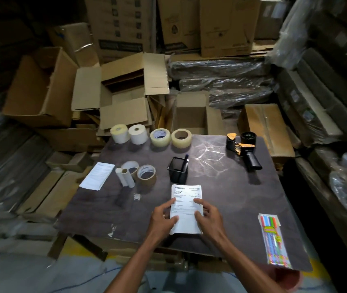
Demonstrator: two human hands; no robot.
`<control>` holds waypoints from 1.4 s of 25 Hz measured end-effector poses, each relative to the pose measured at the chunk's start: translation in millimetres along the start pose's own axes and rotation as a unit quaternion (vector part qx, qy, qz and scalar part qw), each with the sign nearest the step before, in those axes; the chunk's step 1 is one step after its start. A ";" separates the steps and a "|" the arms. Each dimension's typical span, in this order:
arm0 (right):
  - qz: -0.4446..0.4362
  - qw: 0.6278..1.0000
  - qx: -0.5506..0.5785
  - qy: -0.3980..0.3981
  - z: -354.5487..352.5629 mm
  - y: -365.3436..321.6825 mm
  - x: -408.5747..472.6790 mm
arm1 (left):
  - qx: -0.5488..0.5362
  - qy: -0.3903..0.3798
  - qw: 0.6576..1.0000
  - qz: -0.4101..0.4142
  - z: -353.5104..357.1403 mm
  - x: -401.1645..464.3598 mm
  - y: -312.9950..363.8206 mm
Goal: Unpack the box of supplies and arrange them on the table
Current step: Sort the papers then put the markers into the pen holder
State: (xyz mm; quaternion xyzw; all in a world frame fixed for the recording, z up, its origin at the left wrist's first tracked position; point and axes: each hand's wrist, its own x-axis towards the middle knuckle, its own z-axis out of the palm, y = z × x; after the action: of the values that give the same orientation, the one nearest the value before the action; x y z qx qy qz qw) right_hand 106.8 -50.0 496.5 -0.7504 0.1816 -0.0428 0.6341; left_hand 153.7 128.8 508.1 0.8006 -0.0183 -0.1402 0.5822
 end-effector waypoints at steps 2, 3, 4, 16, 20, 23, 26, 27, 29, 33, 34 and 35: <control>0.012 1.000 0.001 -0.027 36.0 -7.7 1.9 | 0.006 0.018 1.000 -0.011 -38.2 6.3 -18.3; 0.021 0.999 -0.002 -0.040 54.2 -10.8 2.0 | 0.005 0.022 1.000 -0.017 -57.3 8.9 -27.5; 0.030 0.998 -0.001 -0.049 73.2 -14.1 1.8 | 0.006 0.025 0.999 -0.024 -76.6 11.3 -34.9; 0.040 0.990 -0.021 -0.133 329.1 -63.6 35.5 | 0.075 0.073 0.991 -0.079 -329.2 66.5 -79.1; -0.005 0.990 -0.077 -0.122 380.5 -90.6 82.7 | 0.115 0.073 0.987 -0.080 -375.7 123.6 -77.5; 0.017 0.986 -0.133 -0.097 405.3 -109.3 123.4 | 0.162 0.066 0.982 -0.063 -386.6 176.1 -76.9; 0.041 0.981 -0.168 -0.082 417.5 -115.9 153.5 | 0.172 0.055 0.982 -0.063 -385.4 213.7 -85.9; 0.049 0.979 -0.179 -0.080 419.8 -114.8 159.9 | 0.169 0.055 0.982 -0.064 -384.3 220.4 -88.4; 0.061 0.975 -0.199 -0.075 425.9 -110.1 169.8 | 0.172 0.057 0.981 -0.063 -381.7 230.4 -96.3; 0.063 0.967 -0.234 -0.085 438.7 -94.2 176.2 | 0.181 0.059 0.980 -0.063 -379.8 238.2 -109.0; 0.061 0.965 -0.241 -0.083 440.2 -91.8 176.4 | 0.183 0.058 0.979 -0.065 -379.3 239.6 -110.4; 0.059 0.964 -0.246 -0.080 441.4 -91.2 175.7 | 0.190 0.055 0.978 -0.065 -378.6 240.4 -111.9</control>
State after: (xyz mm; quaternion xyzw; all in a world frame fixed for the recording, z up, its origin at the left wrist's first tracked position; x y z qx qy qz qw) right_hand 420.2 317.6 470.8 -0.8724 0.1791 0.1005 0.4435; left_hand 462.5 469.5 461.4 0.9025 0.0395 -0.1276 0.4095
